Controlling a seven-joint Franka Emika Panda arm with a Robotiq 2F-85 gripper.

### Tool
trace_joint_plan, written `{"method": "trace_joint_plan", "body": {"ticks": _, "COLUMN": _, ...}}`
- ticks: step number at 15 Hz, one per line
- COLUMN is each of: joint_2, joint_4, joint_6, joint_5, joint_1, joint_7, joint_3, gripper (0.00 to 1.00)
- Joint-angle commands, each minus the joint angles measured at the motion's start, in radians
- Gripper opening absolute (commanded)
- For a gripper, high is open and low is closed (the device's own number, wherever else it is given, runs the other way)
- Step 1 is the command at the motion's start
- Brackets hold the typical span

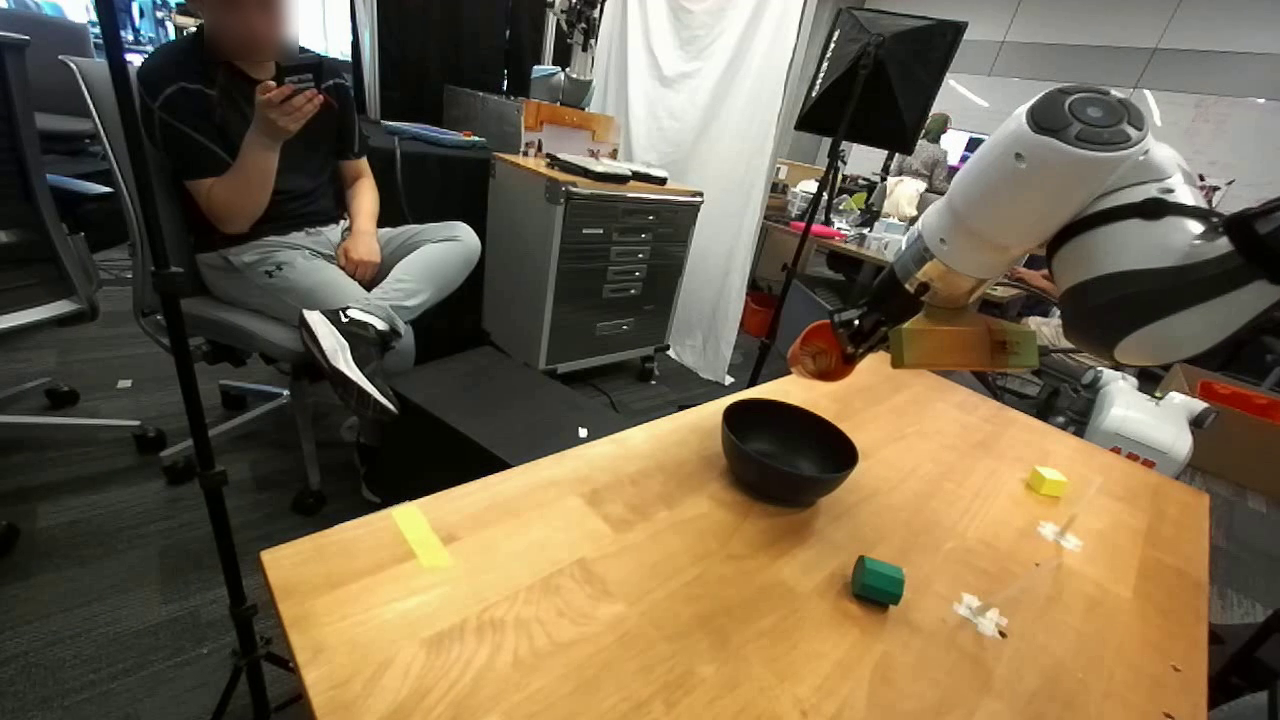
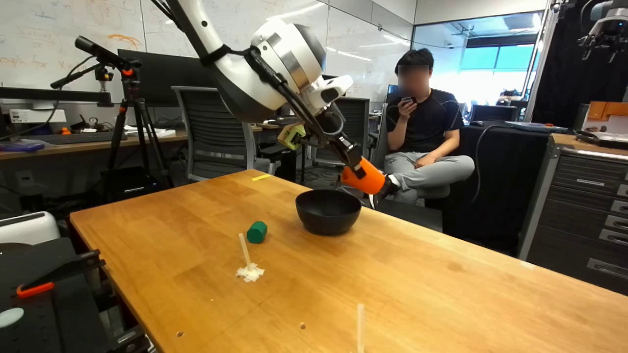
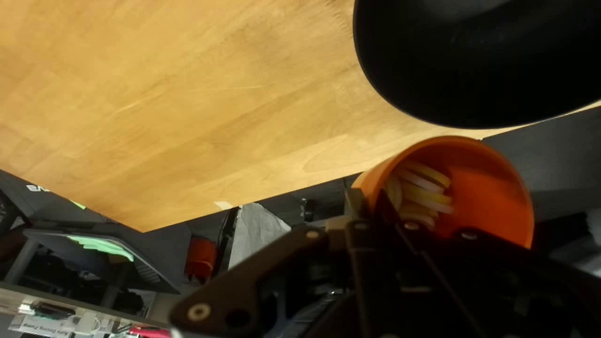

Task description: Pour the contents in the cup into the bowl

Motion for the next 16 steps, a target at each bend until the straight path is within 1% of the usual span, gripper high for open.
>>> {"method": "trace_joint_plan", "body": {"ticks": 1, "joint_2": 0.024, "joint_4": 0.013, "joint_6": 0.048, "joint_5": -0.204, "joint_1": 0.086, "joint_7": 0.218, "joint_3": -0.106, "gripper": 0.03}}
{"method": "trace_joint_plan", "body": {"ticks": 4, "joint_2": 0.058, "joint_4": 0.027, "joint_6": 0.051, "joint_5": -0.385, "joint_1": 0.122, "joint_7": 0.385, "joint_3": -0.148, "gripper": 0.03}}
{"method": "trace_joint_plan", "body": {"ticks": 7, "joint_2": 0.092, "joint_4": 0.049, "joint_6": 0.052, "joint_5": -0.600, "joint_1": 0.135, "joint_7": 0.571, "joint_3": -0.157, "gripper": 0.03}}
{"method": "trace_joint_plan", "body": {"ticks": 12, "joint_2": 0.120, "joint_4": 0.080, "joint_6": -0.016, "joint_5": -0.973, "joint_1": 0.106, "joint_7": 0.912, "joint_3": -0.081, "gripper": 0.03}}
{"method": "trace_joint_plan", "body": {"ticks": 14, "joint_2": 0.116, "joint_4": 0.077, "joint_6": -0.059, "joint_5": -1.119, "joint_1": 0.090, "joint_7": 1.050, "joint_3": -0.038, "gripper": 0.02}}
{"method": "trace_joint_plan", "body": {"ticks": 16, "joint_2": 0.115, "joint_4": 0.064, "joint_6": -0.119, "joint_5": -1.238, "joint_1": 0.079, "joint_7": 1.165, "joint_3": 0.001, "gripper": 0.02}}
